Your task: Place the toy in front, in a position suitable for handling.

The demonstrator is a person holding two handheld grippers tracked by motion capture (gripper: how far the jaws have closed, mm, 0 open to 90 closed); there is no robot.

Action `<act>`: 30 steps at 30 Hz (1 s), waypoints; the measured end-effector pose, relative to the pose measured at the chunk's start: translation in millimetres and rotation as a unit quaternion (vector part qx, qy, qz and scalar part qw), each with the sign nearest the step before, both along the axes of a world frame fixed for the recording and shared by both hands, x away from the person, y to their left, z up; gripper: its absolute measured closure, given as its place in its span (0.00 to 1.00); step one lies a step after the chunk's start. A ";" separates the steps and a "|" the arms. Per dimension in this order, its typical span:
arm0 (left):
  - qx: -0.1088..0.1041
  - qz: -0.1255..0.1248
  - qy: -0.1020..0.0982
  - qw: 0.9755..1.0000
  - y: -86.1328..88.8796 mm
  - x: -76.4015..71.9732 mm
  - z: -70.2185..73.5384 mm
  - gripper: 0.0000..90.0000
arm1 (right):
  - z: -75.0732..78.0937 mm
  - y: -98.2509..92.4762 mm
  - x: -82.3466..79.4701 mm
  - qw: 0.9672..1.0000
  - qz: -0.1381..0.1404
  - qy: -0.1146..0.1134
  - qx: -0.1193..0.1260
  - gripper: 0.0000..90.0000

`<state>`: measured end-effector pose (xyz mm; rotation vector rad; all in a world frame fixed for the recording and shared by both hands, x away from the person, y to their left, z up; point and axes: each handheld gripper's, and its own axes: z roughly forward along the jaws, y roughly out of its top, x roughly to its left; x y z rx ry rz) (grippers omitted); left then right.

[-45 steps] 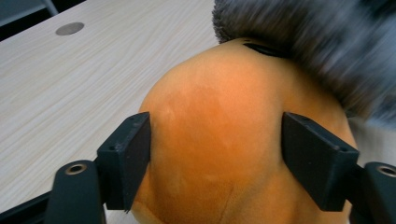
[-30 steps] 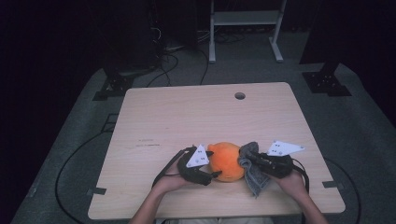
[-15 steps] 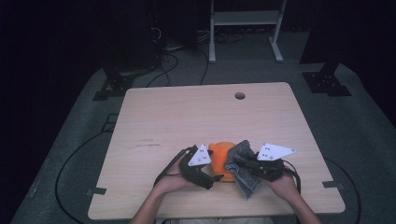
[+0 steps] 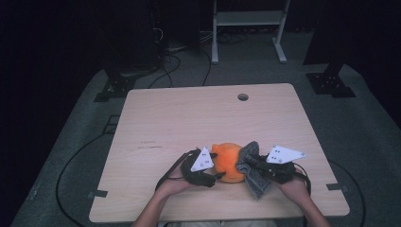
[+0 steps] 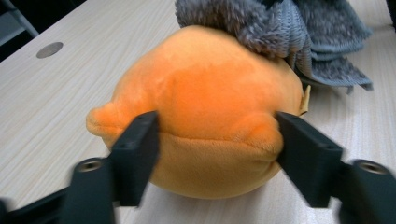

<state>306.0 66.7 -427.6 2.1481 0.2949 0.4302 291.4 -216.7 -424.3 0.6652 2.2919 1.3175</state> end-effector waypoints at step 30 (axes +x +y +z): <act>0.037 0.023 -0.007 0.999 -14.4 -3.5 -10.9 0.31 | 4.1 -13.4 2.3 0.999 -0.003 0.013 0.030 0.87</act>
